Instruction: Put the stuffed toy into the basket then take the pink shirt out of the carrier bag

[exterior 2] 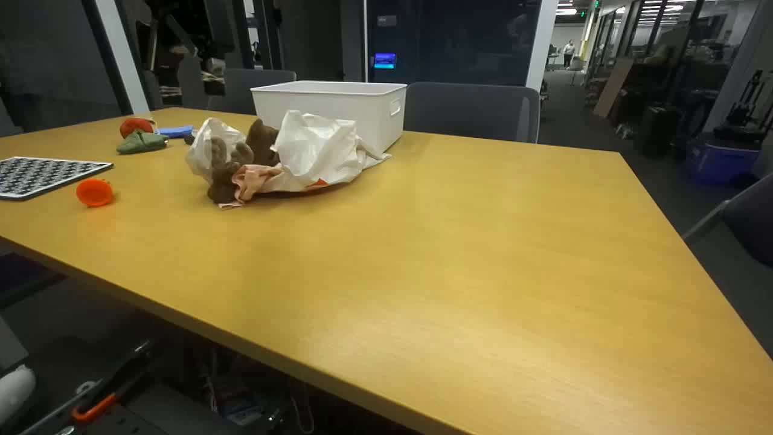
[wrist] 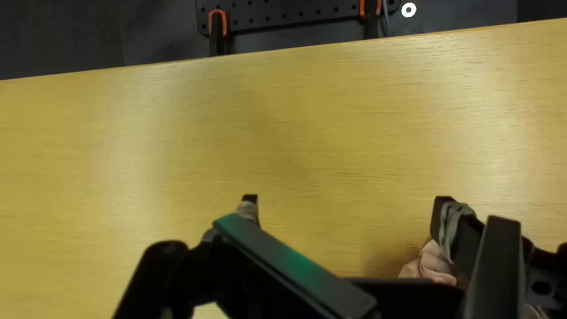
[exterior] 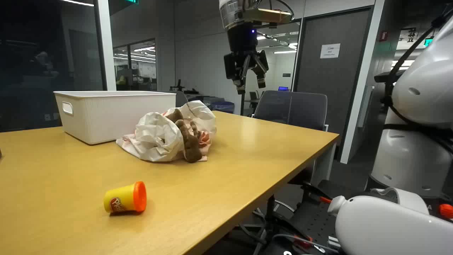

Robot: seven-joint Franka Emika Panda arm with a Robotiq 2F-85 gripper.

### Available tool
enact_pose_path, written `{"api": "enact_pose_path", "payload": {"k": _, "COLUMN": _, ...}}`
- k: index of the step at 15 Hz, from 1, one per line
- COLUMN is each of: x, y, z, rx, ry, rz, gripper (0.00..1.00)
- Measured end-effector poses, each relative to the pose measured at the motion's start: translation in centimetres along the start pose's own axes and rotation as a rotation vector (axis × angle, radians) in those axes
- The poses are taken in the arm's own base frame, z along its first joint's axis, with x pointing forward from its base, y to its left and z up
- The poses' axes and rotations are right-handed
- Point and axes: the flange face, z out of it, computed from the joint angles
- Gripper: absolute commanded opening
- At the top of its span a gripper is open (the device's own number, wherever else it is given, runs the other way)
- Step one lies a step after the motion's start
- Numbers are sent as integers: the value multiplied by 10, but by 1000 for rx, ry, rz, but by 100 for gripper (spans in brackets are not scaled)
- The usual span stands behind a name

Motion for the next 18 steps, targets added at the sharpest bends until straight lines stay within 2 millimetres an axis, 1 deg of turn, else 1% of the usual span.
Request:
{"api": "enact_pose_path", "payload": {"k": 4, "x": 0, "y": 0, "z": -4, "rx": 3, "ry": 8, "rz": 0, "gripper": 100}}
{"api": "enact_pose_path", "payload": {"k": 6, "x": 0, "y": 0, "z": -2, "rx": 4, "ry": 4, "rz": -1, "gripper": 100}}
{"api": "enact_pose_path", "payload": {"k": 9, "x": 8, "y": -9, "z": 0, "rx": 21, "ry": 48, "rz": -18, "gripper": 100}}
{"api": "enact_pose_path", "payload": {"k": 12, "x": 28, "y": -29, "z": 0, "rx": 67, "ry": 149, "rz": -36, "gripper": 100}}
{"api": "enact_pose_path", "payload": {"k": 14, "x": 46, "y": -41, "z": 3, "rx": 102, "ry": 203, "rz": -38, "gripper": 100}}
{"api": "enact_pose_path", "payload": {"k": 18, "x": 77, "y": -63, "z": 9, "rx": 122, "ry": 250, "rz": -8, "gripper": 100}}
